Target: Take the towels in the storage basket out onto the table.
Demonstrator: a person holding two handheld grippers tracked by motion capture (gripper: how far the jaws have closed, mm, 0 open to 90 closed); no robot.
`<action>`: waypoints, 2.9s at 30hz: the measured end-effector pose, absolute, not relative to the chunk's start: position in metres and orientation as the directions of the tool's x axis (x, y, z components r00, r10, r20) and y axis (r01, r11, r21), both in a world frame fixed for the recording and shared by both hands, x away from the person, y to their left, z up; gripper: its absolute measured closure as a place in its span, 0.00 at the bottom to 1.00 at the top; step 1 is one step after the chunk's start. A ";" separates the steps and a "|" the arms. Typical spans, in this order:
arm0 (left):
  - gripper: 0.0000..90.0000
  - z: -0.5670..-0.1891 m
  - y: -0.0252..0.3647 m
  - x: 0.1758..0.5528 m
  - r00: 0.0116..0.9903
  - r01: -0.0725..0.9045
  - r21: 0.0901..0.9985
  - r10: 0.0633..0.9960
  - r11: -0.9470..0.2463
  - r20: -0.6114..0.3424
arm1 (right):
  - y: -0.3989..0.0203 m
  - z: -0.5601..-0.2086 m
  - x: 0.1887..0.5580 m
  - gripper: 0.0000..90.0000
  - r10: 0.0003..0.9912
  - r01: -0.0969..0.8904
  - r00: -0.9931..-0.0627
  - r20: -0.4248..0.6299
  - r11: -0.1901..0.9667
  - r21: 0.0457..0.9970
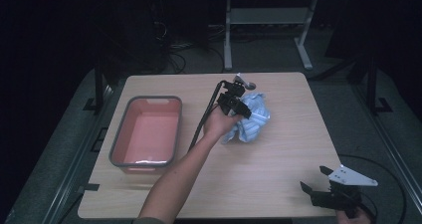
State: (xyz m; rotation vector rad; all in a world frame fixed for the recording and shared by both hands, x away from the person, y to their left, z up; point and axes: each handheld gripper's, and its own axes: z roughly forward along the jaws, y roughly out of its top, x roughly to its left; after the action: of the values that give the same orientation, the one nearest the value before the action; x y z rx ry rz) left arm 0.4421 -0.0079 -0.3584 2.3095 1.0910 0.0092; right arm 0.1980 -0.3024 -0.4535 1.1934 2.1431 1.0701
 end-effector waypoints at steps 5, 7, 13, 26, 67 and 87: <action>0.69 -0.368 -0.015 0.443 0.671 0.701 0.494 0.711 -0.514 -0.212 | -0.303 -0.454 0.198 0.15 0.857 0.497 -0.515 -0.024 0.321 0.806; 0.68 -0.370 -0.017 0.442 0.671 0.701 0.492 0.711 -0.517 -0.210 | -0.304 -0.454 0.199 0.15 0.857 0.498 -0.514 -0.025 0.322 0.805; 0.68 -0.379 -0.019 0.443 0.670 0.706 0.482 0.709 -0.519 -0.219 | -0.306 -0.454 0.199 0.15 0.861 0.500 -0.508 -0.022 0.316 0.806; 0.67 -0.395 -0.012 0.440 0.645 0.727 0.489 0.723 -0.482 -0.247 | -0.304 -0.454 0.199 0.15 0.857 0.499 -0.514 -0.025 0.323 0.804; 0.47 -0.415 -0.004 0.424 0.623 0.742 0.530 0.714 -0.410 -0.320 | -0.300 -0.455 0.199 0.15 0.851 0.497 -0.525 -0.029 0.334 0.801; 0.36 -0.392 0.016 0.404 0.650 0.704 0.592 0.693 -0.392 -0.314 | -0.299 -0.456 0.199 0.15 0.850 0.503 -0.527 -0.024 0.335 0.797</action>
State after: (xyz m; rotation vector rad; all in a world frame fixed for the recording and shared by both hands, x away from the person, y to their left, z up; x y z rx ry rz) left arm 0.4040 0.0158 -0.3923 2.1517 1.0794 -0.0202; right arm 0.1993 -0.2985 -0.4559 1.1876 2.1643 1.0573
